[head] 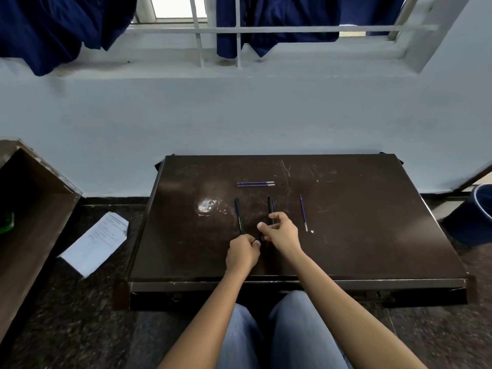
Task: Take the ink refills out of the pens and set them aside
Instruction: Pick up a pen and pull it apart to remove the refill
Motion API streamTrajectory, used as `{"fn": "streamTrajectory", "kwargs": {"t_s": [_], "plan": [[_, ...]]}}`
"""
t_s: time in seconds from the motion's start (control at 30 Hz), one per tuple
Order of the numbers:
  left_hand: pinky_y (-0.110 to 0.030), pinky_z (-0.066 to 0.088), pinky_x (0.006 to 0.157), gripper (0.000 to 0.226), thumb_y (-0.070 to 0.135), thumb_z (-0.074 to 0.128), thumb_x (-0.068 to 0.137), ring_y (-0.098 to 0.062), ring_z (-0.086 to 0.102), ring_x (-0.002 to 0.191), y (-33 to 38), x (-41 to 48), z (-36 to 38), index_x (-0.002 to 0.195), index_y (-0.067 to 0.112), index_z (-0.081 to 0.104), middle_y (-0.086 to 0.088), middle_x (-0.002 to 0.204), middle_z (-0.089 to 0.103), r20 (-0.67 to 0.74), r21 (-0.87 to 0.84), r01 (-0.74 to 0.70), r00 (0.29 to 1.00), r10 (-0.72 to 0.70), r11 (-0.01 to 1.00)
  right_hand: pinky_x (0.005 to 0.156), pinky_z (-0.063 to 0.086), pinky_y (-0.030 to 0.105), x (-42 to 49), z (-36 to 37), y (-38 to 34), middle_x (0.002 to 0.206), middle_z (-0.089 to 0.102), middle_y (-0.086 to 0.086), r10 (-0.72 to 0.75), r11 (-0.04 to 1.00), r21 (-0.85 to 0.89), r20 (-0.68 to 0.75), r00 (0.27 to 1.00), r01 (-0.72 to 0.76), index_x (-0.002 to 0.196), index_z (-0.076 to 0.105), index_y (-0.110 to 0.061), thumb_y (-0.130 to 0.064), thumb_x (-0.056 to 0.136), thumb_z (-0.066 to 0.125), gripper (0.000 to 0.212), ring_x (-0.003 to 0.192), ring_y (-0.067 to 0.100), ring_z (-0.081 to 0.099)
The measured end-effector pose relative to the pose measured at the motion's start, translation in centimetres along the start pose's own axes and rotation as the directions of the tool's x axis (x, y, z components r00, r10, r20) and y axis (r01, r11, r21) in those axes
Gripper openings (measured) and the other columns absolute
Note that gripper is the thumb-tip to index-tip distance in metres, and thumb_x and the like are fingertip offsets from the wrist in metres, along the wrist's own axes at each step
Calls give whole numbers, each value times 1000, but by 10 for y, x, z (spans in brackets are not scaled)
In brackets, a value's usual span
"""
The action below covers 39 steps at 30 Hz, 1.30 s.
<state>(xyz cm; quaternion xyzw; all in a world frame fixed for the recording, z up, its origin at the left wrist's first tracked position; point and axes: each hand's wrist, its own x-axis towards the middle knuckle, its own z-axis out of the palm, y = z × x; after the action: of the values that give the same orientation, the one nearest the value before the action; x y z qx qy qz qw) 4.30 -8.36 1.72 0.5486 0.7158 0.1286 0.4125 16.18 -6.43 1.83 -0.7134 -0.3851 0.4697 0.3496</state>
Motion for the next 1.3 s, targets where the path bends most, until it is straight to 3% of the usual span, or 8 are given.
{"fn": "streamTrajectory", "kwargs": {"t_s": [0.13, 0.37, 0.53, 0.7, 1.13, 1.3], "plan": [[-33, 51, 80, 25, 30, 51, 95, -26, 64, 98, 17, 20, 9, 104, 15, 69, -6, 104, 68, -50, 26, 36, 998, -34, 999, 87, 55, 39, 15, -10, 11, 82, 67, 0, 20, 999, -25, -88, 996, -22, 117, 55, -13, -23, 82, 74, 41, 79, 21, 67], [-37, 47, 81, 24, 22, 46, 98, -32, 61, 107, 46, 51, 15, 107, 8, 64, -12, 108, 66, -119, 134, 47, 992, -31, 990, 80, 54, 31, 32, -23, 26, 82, 66, 4, 30, 997, -64, -153, 988, -40, 113, 58, -12, -11, 84, 69, 31, 80, 19, 65], [-40, 49, 82, 23, 19, 47, 98, -35, 61, 108, 50, 69, 23, 109, 3, 60, -15, 112, 65, -107, 231, 6, 994, 19, 973, 73, 41, 21, 46, -16, 32, 87, 62, 3, -11, 975, -222, -98, 995, -11, 119, 61, -13, -10, 87, 65, 32, 79, 13, 57], [-38, 50, 81, 26, 21, 50, 98, -33, 62, 109, 52, 78, 28, 114, 2, 55, -15, 117, 63, -105, 252, -10, 994, 38, 968, 80, 45, 22, 55, -4, 37, 93, 59, 1, -18, 943, -333, -40, 999, 3, 128, 59, -10, -3, 86, 63, 42, 86, 14, 57], [-38, 49, 80, 28, 23, 49, 98, -33, 62, 108, 56, 88, 36, 118, 3, 51, -16, 120, 60, -68, 272, -58, 995, 79, 960, 78, 45, 21, 58, -1, 39, 93, 61, 3, -33, 937, -350, -43, 999, 16, 128, 59, -9, 1, 86, 60, 43, 85, 14, 58], [-39, 49, 78, 27, 24, 50, 96, -31, 62, 106, 50, 84, 30, 115, 6, 53, -13, 116, 61, -136, 256, -51, 987, 89, 965, 82, 46, 23, 57, -3, 36, 94, 62, 4, -28, 944, -330, -60, 998, 6, 128, 58, -10, -3, 87, 62, 42, 88, 16, 59]]}}
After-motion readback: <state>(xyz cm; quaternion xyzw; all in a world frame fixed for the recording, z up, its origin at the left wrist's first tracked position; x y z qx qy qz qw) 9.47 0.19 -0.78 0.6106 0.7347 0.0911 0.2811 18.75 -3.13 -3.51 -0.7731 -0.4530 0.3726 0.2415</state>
